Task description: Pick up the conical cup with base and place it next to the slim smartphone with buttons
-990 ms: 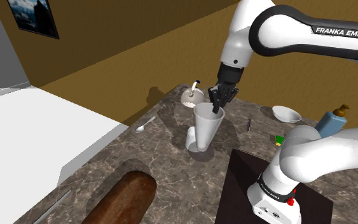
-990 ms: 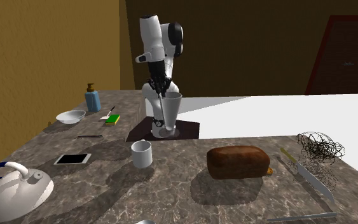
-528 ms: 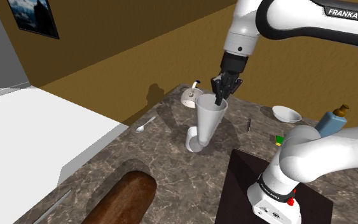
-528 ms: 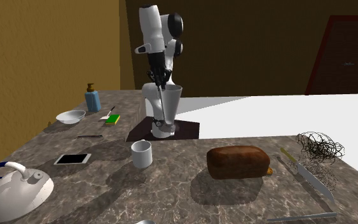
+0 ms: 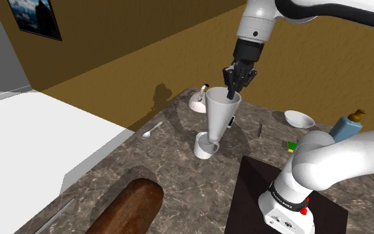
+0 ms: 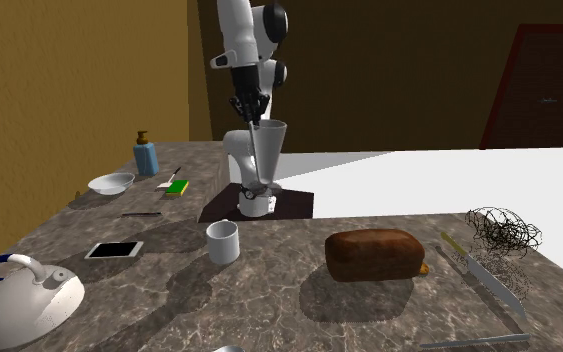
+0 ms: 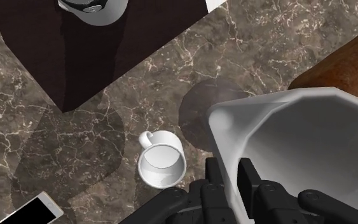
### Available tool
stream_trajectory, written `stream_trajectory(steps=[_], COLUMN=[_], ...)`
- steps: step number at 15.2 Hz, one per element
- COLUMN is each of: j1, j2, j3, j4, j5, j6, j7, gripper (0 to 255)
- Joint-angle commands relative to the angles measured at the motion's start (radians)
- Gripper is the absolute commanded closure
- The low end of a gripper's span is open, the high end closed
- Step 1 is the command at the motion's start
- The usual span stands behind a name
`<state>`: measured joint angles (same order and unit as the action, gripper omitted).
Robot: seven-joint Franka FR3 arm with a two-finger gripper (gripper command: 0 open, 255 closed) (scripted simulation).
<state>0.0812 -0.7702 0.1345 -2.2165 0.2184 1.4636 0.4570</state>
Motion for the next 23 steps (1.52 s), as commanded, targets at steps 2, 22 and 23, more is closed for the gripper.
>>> stream_trajectory(steps=[2, 22, 23], j1=[-0.001, -0.045, -0.05], j2=[0.015, 0.25, 0.273], j3=[-0.005, -0.169, -0.185], j4=[0.055, 0.361, 0.38], j5=[-0.004, -0.108, -0.116], j6=[-0.04, -0.137, -0.136], j7=[0.005, -0.171, -0.192], gripper=[255, 255, 255])
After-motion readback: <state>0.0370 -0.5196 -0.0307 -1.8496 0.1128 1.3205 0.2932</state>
